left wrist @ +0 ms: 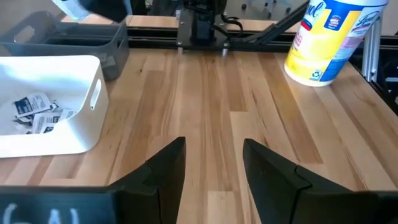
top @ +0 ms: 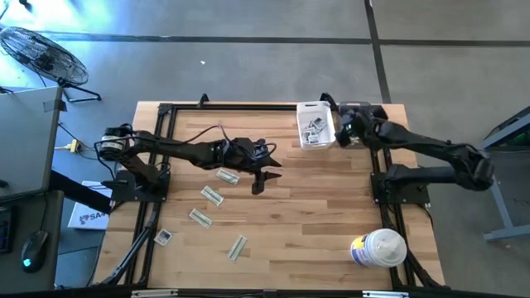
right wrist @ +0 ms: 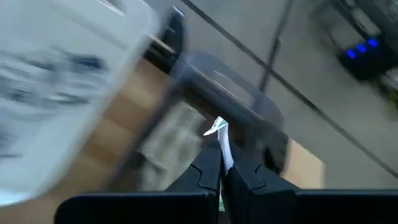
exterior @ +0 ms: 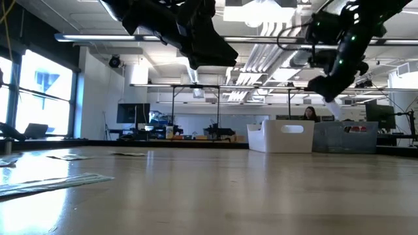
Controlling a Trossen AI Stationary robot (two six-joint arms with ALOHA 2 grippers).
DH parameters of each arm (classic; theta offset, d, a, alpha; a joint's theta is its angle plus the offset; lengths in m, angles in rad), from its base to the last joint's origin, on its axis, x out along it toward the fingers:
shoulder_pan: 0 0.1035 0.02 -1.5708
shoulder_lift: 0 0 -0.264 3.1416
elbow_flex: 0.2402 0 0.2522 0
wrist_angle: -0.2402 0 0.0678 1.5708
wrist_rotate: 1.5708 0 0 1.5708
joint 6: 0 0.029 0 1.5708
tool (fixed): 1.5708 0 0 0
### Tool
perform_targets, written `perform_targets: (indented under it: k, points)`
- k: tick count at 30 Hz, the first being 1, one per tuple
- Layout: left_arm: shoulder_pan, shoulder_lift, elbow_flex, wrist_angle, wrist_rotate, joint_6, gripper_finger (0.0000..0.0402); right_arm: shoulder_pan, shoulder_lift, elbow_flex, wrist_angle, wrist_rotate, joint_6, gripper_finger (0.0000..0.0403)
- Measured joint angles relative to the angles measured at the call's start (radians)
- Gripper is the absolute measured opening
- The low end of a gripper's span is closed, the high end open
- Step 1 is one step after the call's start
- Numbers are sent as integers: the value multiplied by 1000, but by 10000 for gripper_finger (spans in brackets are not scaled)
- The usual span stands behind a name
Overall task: Pick & Place First Aid Supplies
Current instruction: Put the bandage into the gray bin
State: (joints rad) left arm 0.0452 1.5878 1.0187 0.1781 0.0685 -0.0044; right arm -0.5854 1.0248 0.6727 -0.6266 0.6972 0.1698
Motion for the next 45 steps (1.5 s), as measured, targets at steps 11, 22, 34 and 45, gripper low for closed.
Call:
perform_targets:
  k: [11, 22, 34, 45]
  points:
    - [0, 1, 0, 12, -1, 0, 160, -224, 252, 46, -26, -95, 33, 4]
    - [0, 1, 2, 12, 1, -1, 160, -241, 389, 85, 3, -157, 14, 24]
    - [0, 1, 2, 11, -5, -12, 160, -239, 241, 156, -58, -254, -105, 114]
    - [-10, -195, 3, -604, -128, -243, 160, -187, 11, 107, 33, -657, -152, 127]
